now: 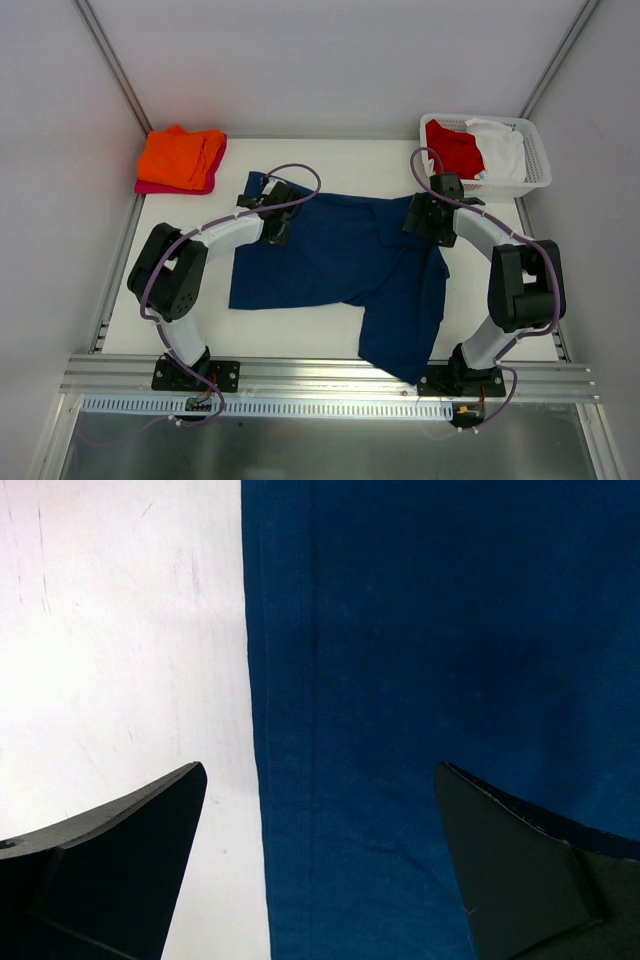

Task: Fold and stack the t-shirts
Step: Flatten out the tshirt

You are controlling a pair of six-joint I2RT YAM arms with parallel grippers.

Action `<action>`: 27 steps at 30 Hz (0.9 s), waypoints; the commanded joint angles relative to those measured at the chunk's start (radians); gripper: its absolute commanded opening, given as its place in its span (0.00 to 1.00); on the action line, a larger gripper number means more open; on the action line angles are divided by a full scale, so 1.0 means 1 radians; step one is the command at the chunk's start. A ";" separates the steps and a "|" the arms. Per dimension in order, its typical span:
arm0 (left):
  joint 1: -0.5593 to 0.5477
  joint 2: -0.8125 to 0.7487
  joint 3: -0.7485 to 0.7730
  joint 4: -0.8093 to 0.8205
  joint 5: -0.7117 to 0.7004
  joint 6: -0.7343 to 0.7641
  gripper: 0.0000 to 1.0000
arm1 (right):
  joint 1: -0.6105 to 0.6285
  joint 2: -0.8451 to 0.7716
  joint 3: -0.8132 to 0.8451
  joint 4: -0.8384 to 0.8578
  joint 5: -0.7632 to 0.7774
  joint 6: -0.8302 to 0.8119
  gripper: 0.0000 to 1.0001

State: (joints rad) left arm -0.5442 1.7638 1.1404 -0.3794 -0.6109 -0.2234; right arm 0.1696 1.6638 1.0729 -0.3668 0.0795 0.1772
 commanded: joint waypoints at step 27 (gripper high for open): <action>-0.008 0.016 0.018 0.023 -0.009 0.013 0.99 | 0.048 -0.002 0.142 -0.139 0.117 -0.059 0.86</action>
State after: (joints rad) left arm -0.5442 1.7786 1.1404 -0.3710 -0.6106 -0.2203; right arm 0.2138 1.7164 1.1912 -0.4637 0.1524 0.1436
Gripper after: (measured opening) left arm 0.990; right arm 0.862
